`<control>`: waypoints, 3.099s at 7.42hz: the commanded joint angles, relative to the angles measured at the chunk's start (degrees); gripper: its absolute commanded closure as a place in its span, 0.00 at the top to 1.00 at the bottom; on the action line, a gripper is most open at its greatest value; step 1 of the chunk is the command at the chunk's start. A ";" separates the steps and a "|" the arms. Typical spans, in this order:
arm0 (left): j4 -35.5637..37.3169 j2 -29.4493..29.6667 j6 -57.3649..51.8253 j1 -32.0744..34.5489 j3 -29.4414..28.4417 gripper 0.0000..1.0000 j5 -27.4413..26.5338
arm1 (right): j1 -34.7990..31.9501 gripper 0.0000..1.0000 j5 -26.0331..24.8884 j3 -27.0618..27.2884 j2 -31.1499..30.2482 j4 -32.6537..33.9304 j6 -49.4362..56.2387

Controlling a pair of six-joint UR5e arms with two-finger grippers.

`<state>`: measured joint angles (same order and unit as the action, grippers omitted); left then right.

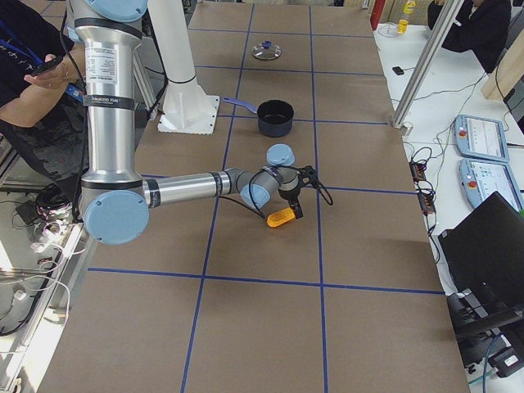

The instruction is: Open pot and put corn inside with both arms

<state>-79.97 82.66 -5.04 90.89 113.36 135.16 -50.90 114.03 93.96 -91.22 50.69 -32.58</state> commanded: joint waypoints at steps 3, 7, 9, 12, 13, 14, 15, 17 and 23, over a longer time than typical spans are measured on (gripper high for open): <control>-0.89 -0.13 0.29 -0.01 -0.07 0.98 -0.07 | 1.50 0.00 -0.38 -1.06 0.69 -0.06 1.55; -0.89 -0.04 0.29 -0.10 -0.07 0.98 0.02 | 2.03 0.00 0.06 -0.26 18.99 10.80 -19.60; -0.89 0.31 0.29 -0.19 -0.42 0.98 0.02 | 8.76 0.00 -7.61 -0.44 28.68 11.98 -38.87; -0.89 0.48 0.38 -0.19 -0.60 0.98 0.02 | 17.57 0.00 -18.31 2.61 38.55 21.95 -57.49; -0.89 0.48 0.38 -0.19 -0.60 0.98 0.02 | 19.24 0.00 -18.57 3.59 38.75 23.22 -59.25; -0.89 0.48 0.38 -0.27 -0.60 0.98 0.02 | 21.35 0.18 -21.54 3.43 38.05 23.23 -59.27; -0.89 0.48 0.38 -0.27 -0.60 0.98 0.02 | 23.54 0.80 -27.05 3.51 37.00 23.32 -58.92; -0.89 0.48 0.38 -0.27 -0.60 0.98 0.02 | 24.62 1.00 -28.16 3.60 36.81 23.32 -58.48; -0.80 0.40 0.47 -0.27 -0.77 0.98 0.02 | -3.79 1.00 0.79 2.99 33.85 36.72 -20.90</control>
<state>-80.75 83.07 -4.77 90.61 112.55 135.21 -45.80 106.33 97.50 -55.39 82.37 -68.30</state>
